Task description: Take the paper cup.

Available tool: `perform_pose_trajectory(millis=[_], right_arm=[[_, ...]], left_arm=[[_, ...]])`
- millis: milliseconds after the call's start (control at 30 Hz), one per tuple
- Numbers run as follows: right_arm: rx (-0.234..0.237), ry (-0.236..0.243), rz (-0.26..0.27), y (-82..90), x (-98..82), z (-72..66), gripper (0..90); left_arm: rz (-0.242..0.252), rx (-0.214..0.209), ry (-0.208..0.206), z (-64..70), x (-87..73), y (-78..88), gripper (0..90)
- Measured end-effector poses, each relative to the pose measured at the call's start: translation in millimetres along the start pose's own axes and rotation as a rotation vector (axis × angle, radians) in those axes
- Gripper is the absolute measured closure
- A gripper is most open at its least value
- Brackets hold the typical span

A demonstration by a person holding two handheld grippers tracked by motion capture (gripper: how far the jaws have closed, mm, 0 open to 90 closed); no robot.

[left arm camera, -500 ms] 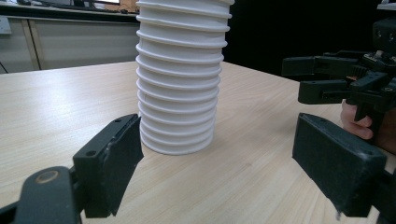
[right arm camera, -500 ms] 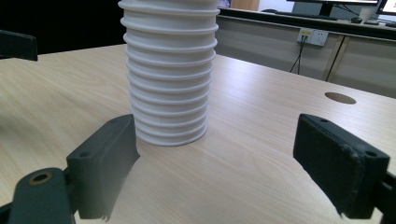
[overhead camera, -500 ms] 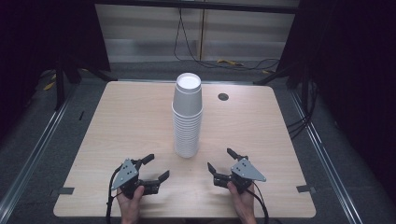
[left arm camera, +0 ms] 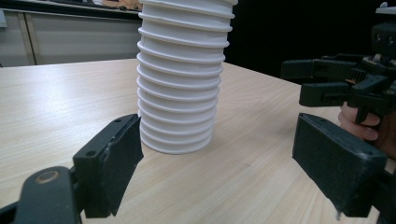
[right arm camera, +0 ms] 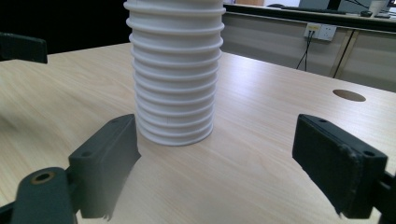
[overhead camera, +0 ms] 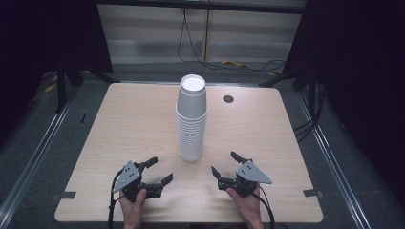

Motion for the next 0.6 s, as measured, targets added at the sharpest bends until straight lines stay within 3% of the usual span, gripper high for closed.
perform_pose_trajectory(millis=[167, 333, 400, 600], right_arm=[[0.053, -0.020, 0.013, 1.1, 17.7, -5.2, 14.5], [0.100, -0.017, 0.042, -3.0, 38.1, -10.8, 14.7], [0.113, -0.006, 0.014, -4.5, 40.8, -13.1, 16.2], [0.171, -0.025, 0.049, -3.1, 58.1, -17.2, 15.4]], left_arm=[[0.003, -0.010, -0.011, 0.5, 0.3, 0.3, 15.7], [0.009, -0.020, 0.003, 2.6, 0.4, 0.1, 15.7], [0.007, -0.018, 0.000, 2.6, 0.2, 0.1, 15.7], [0.010, -0.027, 0.005, 3.3, 0.5, 0.0, 15.6]])
Point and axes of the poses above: each handheld gripper's, and its own axes: y roughly backward along the jaws, x roughly out of its top, z roughly to its right, the point moved 10 cm from there along -y, roughly forward along the jaws, and after that the axes turned 6 degrees about -z, right-handed, at the moved point
